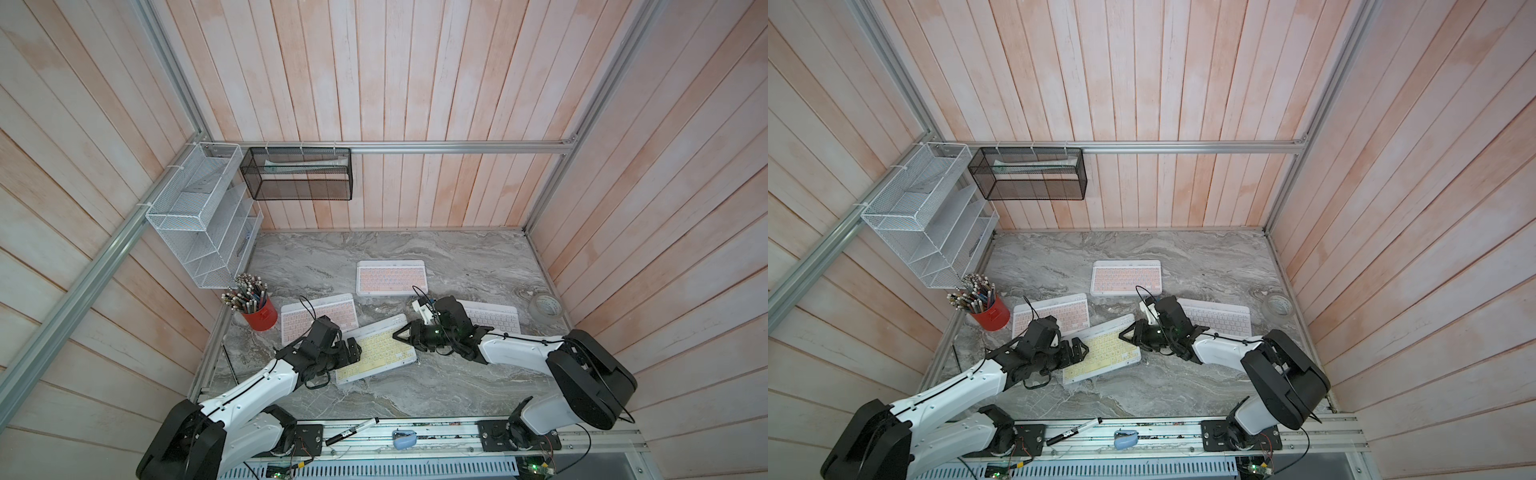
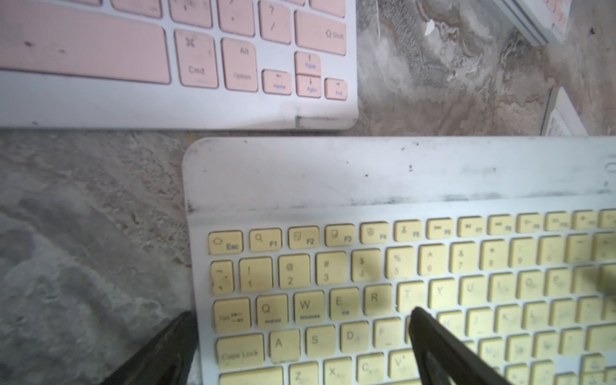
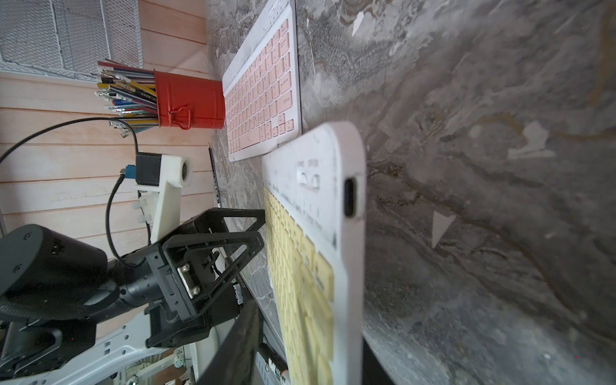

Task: Stack the numeric keypads
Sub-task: Pick up the numeric keypad from the center of the board.

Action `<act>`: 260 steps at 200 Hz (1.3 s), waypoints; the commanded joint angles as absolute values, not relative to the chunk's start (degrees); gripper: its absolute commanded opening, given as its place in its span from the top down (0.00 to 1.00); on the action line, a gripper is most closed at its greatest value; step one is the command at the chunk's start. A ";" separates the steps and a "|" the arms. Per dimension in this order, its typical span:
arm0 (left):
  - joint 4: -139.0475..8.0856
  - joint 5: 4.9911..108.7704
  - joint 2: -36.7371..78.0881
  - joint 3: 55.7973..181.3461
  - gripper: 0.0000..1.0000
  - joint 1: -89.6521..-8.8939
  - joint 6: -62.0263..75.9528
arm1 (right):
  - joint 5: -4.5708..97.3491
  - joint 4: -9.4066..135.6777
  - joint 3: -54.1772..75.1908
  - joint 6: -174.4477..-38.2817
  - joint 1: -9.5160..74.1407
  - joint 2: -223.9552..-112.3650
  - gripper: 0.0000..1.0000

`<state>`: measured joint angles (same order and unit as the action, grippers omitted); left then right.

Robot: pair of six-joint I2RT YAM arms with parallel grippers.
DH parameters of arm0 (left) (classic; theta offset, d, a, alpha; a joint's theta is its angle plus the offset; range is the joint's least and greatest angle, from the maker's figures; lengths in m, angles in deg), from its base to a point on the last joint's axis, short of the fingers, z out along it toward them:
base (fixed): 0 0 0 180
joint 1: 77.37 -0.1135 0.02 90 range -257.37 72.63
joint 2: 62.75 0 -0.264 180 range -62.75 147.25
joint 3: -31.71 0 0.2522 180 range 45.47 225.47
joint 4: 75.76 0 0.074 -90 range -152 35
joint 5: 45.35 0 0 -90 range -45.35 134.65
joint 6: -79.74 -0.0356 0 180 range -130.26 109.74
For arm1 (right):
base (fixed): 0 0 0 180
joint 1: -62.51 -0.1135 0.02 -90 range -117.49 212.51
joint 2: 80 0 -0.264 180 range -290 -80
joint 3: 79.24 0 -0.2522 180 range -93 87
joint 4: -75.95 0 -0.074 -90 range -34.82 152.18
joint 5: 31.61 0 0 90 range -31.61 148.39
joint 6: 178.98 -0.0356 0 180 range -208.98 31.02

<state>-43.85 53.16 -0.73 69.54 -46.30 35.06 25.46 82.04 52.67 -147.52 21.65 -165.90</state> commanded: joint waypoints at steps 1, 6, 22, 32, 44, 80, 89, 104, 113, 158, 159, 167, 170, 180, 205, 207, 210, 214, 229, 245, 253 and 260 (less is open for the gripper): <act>-43.54 56.06 -0.44 67.62 0.00 -46.34 35.18 | 24.81 82.67 53.37 -147.43 21.91 -164.67 0.66; -43.50 56.15 -0.57 67.62 0.00 -46.43 35.11 | 24.89 82.64 53.37 -147.43 21.99 -164.63 0.67; -43.54 56.37 -0.75 67.71 0.00 -46.50 35.02 | 25.06 82.73 53.50 -147.51 22.00 -164.37 0.72; -43.51 56.52 -0.84 67.80 0.00 -46.52 35.06 | 25.13 82.75 53.60 -147.60 22.08 -164.27 0.78; -43.46 56.57 -1.00 67.84 0.00 -46.52 35.14 | 25.06 82.73 53.64 -147.60 22.16 -164.00 0.84; -43.65 55.82 -2.55 68.13 0.00 -47.04 35.36 | 24.80 82.13 54.04 -147.09 23.35 -162.51 0.97; -44.08 55.31 -2.84 68.39 0.00 -47.21 35.49 | 24.49 81.97 54.04 -146.84 23.89 -161.87 1.00; -45.11 54.94 -3.23 69.39 0.00 -48.00 35.69 | 24.12 81.89 54.21 -146.64 25.22 -160.55 1.00; -45.92 54.78 -3.43 70.11 0.00 -48.53 35.80 | 23.72 81.83 54.30 -146.42 25.99 -159.63 1.00; -52.08 57.53 -0.97 74.23 0.01 -52.40 35.06 | 22.12 79.48 54.23 -146.28 33.47 -153.10 1.00; -52.21 57.60 -0.84 74.35 0.01 -52.45 34.99 | 22.02 79.53 54.22 -146.33 33.58 -152.93 1.00; -53.41 58.41 0.18 75.28 0.01 -52.72 34.67 | 21.32 80.04 54.23 -146.70 35.43 -151.96 1.00; -53.98 58.74 0.66 75.65 0.01 -52.83 34.54 | 21.02 80.23 54.16 -146.72 35.97 -151.64 1.00; -55.74 59.87 2.20 76.62 0.01 -53.16 34.41 | 20.04 80.64 53.71 -146.82 38.14 -150.90 1.00; -61.27 64.40 6.31 79.05 0.01 -54.44 34.78 | 16.74 82.20 51.65 -147.40 41.87 -150.75 1.00; -61.53 64.77 6.61 79.24 0.01 -54.54 34.84 | 16.69 82.39 51.55 -147.53 42.00 -150.77 1.00; -62.20 65.23 7.00 79.58 0.01 -54.74 34.98 | 16.45 82.70 51.30 -147.64 42.37 -150.83 1.00; -63.07 65.78 7.64 80.02 0.01 -54.78 35.13 | 16.11 83.14 50.97 -147.81 42.72 -150.90 1.00; -64.00 66.78 10.16 82.58 0.01 -55.13 34.89 | 14.61 84.61 49.61 -148.63 43.85 -151.48 1.00; -64.74 67.55 12.49 85.63 0.01 -55.21 34.33 | 13.59 85.39 47.89 -148.91 44.47 -152.34 1.00; -65.43 67.99 13.80 86.95 0.01 -55.22 34.15 | 13.40 85.71 47.12 -148.99 44.67 -153.03 1.00; -65.77 68.24 15.03 88.55 0.01 -55.22 33.97 | 13.01 85.90 46.43 -148.92 44.67 -153.64 1.00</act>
<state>-61.40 65.36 12.23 83.99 -54.96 35.30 17.07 80.62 50.35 -147.96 44.17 -152.37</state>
